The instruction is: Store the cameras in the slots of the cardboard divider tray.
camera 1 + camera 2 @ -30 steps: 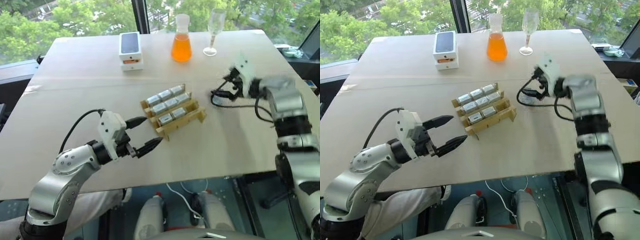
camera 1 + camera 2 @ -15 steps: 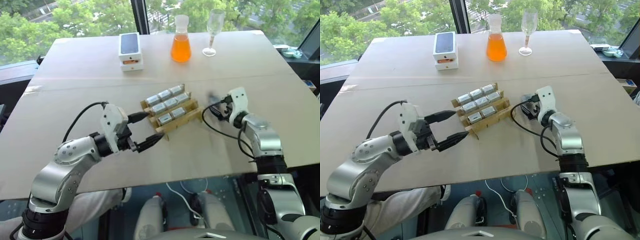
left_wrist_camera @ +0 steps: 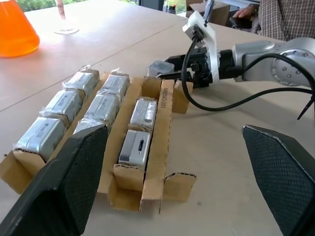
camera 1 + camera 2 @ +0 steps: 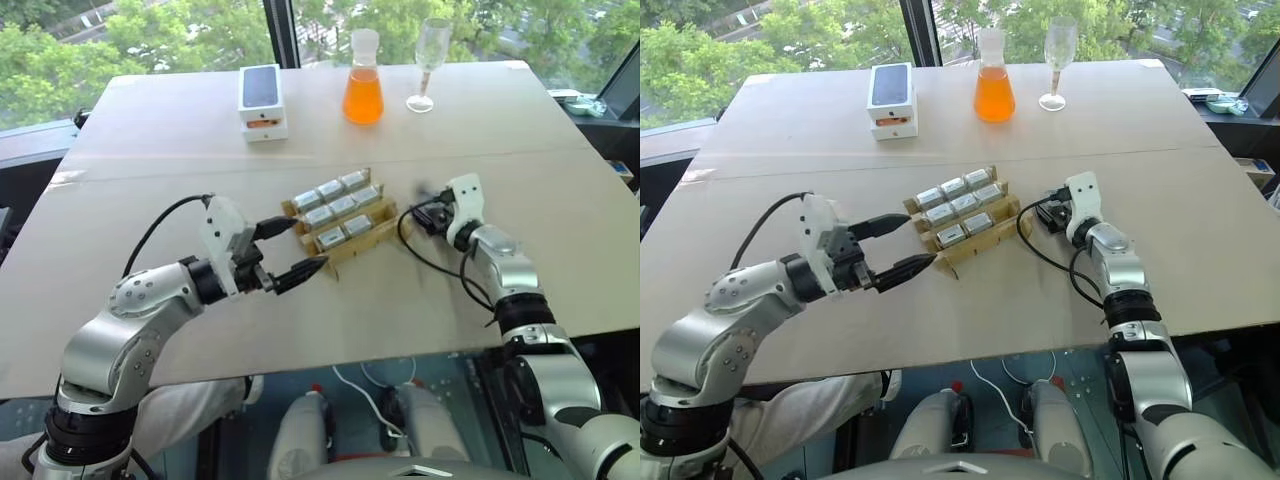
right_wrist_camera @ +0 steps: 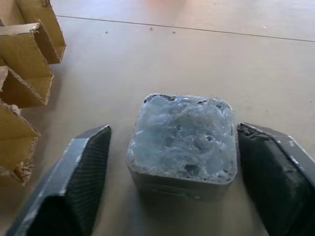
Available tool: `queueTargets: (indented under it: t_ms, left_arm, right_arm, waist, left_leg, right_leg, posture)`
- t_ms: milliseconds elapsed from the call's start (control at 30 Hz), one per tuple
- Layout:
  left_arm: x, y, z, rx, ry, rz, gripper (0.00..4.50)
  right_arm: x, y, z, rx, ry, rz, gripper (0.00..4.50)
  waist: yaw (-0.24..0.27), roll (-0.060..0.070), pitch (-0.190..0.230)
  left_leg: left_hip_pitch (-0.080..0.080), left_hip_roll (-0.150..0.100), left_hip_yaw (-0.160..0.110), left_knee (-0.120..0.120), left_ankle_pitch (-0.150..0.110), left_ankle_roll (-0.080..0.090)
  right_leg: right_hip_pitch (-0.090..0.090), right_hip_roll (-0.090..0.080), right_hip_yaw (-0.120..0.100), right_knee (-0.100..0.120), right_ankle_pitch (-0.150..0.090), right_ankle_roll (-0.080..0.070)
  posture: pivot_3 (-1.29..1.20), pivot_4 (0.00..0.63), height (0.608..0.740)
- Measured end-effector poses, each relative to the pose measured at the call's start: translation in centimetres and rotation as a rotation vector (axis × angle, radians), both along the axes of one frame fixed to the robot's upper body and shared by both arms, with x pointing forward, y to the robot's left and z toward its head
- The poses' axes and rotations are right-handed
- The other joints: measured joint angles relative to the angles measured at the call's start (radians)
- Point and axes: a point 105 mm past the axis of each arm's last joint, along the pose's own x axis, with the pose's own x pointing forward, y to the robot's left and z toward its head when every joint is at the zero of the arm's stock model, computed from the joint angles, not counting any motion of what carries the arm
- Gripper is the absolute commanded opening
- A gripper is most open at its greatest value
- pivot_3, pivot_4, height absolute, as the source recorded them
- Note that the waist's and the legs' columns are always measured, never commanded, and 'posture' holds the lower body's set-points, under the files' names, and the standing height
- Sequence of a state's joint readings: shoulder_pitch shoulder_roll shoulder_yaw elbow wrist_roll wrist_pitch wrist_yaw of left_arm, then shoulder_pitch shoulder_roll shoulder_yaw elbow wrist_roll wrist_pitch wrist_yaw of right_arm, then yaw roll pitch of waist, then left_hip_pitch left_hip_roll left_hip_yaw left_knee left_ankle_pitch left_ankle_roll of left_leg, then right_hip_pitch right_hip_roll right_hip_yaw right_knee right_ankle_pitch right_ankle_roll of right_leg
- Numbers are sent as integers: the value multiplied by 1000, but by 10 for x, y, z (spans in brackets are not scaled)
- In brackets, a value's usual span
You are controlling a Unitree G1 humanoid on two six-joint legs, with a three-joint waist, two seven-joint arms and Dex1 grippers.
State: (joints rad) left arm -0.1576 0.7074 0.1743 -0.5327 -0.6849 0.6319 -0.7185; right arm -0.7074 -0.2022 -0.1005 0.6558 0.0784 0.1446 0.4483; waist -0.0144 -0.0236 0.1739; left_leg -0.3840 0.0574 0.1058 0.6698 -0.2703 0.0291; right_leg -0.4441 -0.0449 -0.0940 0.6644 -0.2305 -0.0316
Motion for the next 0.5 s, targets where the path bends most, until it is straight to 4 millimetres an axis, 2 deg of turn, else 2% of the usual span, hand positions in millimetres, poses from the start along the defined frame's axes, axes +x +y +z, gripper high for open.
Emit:
queueTargets:
  t_ms: [33, 67, 267, 367, 500]
  left_arm:
    - [0, 1, 5, -3, -10, 1, 4500]
    - [1, 2, 8, 0, -16, 1, 4500]
    - [-1, 3, 12, -3, 10, -32, 4500]
    - [8, 12, 23, 36, 30, -77, 4500]
    - [25, 15, 36, 37, 36, -119, 4500]
  right_arm:
    - [0, 0, 0, -3, -4, 0, 2269]
    - [0, 1, -1, -4, -8, 1, 1969]
    - [0, 2, -1, -37, -27, 1, 2001]
    - [-7, -8, 14, -365, -200, 75, 2001]
    - [-17, -2, 49, -587, -437, 178, 2001]
  waist:
    - [0, 0, 0]
    - [0, 0, 0]
    - [-1, 0, 0]
    - [8, 1, 1]
    - [1, 0, 0]
  left_leg:
    - [0, 0, 0, 0, 0, 0]
    - [0, 0, 0, 0, 0, 0]
    - [0, 0, 0, 0, 0, 0]
    - [-1, -1, -1, 0, 0, 0]
    - [-1, -1, 1, 0, 0, 0]
  right_leg:
    - [0, 0, 0, 0, 0, 0]
    - [0, 0, 0, 0, 0, 0]
    - [0, 0, 0, 0, 0, 0]
    - [-1, 0, -2, 0, -1, 1]
    - [0, 0, 0, -1, -2, 4]
  posture:
    - [0, 150, 740]
    - [0, 150, 740]
    - [0, 150, 740]
    - [0, 150, 740]
    - [0, 150, 740]
